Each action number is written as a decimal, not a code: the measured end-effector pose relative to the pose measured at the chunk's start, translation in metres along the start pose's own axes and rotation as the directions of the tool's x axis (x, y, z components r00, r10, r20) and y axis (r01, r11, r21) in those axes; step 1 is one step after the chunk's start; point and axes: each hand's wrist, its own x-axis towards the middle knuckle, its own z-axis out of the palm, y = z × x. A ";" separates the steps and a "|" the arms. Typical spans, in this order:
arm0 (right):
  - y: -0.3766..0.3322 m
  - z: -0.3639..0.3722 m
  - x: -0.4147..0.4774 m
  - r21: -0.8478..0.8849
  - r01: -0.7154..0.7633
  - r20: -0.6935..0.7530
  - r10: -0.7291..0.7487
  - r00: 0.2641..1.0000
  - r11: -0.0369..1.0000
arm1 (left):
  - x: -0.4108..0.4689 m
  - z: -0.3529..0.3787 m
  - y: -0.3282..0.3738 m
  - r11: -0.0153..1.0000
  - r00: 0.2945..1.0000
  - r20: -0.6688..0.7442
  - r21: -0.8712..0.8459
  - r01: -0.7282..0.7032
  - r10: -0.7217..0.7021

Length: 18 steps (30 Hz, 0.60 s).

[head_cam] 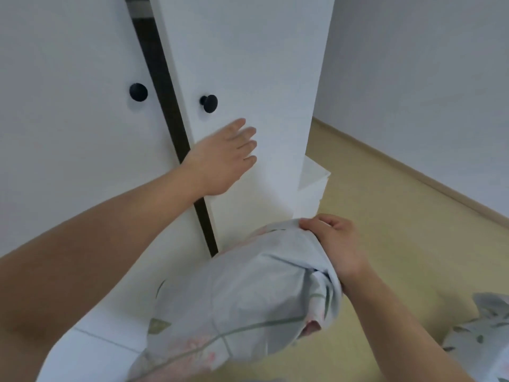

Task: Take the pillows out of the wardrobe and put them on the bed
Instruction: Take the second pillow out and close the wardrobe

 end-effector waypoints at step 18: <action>-0.001 0.038 -0.012 0.114 -0.007 -0.249 0.035 0.968 0.993 | 0.000 0.072 -0.049 0.993 1.000 -0.014 0.116 0.014 -0.012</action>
